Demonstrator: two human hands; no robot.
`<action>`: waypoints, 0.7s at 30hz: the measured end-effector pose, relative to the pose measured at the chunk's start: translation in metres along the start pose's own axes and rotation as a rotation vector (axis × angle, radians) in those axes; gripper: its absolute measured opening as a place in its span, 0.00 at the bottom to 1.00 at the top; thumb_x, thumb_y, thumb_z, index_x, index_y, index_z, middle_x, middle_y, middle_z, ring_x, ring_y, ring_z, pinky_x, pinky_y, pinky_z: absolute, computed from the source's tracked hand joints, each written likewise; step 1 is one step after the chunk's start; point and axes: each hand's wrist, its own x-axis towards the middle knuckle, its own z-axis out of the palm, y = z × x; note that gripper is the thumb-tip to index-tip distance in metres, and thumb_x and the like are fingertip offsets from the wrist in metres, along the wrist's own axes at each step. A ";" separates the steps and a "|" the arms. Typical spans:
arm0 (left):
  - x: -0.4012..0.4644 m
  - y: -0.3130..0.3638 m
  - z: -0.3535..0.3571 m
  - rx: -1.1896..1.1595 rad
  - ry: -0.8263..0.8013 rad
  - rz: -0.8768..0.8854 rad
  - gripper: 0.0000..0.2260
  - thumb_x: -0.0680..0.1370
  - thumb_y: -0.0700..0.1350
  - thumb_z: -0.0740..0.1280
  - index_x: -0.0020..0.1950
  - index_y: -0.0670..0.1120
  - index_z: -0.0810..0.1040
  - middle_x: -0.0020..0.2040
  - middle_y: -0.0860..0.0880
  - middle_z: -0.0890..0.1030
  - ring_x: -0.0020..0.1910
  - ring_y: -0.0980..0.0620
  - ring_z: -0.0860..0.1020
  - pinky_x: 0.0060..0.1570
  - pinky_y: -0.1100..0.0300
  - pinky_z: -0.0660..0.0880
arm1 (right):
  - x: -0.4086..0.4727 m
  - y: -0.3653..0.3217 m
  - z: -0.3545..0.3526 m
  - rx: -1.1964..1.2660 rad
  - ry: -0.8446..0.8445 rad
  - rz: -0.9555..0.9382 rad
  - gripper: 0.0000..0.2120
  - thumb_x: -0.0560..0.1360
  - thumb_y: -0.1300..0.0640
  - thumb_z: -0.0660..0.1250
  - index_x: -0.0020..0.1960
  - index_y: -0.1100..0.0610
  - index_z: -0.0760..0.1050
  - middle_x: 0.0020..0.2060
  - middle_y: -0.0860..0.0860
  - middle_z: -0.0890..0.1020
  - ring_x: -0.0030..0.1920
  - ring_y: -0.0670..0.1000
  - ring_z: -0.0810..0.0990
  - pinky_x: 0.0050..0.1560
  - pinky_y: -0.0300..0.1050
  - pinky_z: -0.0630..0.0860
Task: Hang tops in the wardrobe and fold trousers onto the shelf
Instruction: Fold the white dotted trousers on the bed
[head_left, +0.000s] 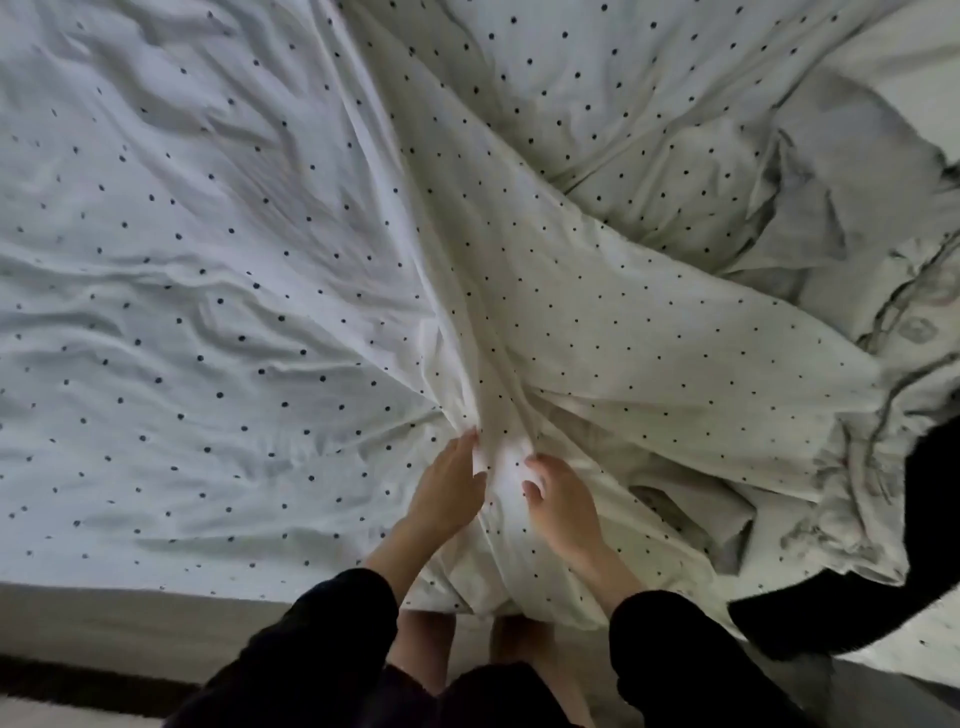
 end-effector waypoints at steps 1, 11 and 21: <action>0.002 0.000 0.003 -0.046 0.032 -0.003 0.23 0.79 0.42 0.61 0.74 0.44 0.61 0.70 0.46 0.69 0.68 0.47 0.68 0.66 0.57 0.64 | -0.005 0.006 0.001 -0.005 0.014 0.003 0.17 0.80 0.58 0.59 0.68 0.58 0.70 0.66 0.51 0.73 0.67 0.50 0.70 0.67 0.41 0.63; -0.011 0.020 0.062 -0.489 0.052 -0.445 0.11 0.76 0.42 0.66 0.34 0.43 0.72 0.36 0.45 0.76 0.35 0.49 0.75 0.39 0.58 0.74 | -0.085 0.064 0.023 -0.188 0.001 0.003 0.20 0.78 0.51 0.61 0.68 0.56 0.71 0.64 0.55 0.70 0.63 0.56 0.70 0.61 0.49 0.66; -0.017 0.137 0.065 -1.012 -0.029 -0.349 0.04 0.78 0.34 0.63 0.44 0.37 0.76 0.33 0.41 0.81 0.30 0.50 0.81 0.39 0.56 0.82 | -0.079 0.082 -0.041 -0.063 0.237 0.080 0.30 0.72 0.34 0.62 0.63 0.55 0.69 0.56 0.51 0.78 0.55 0.53 0.78 0.55 0.50 0.74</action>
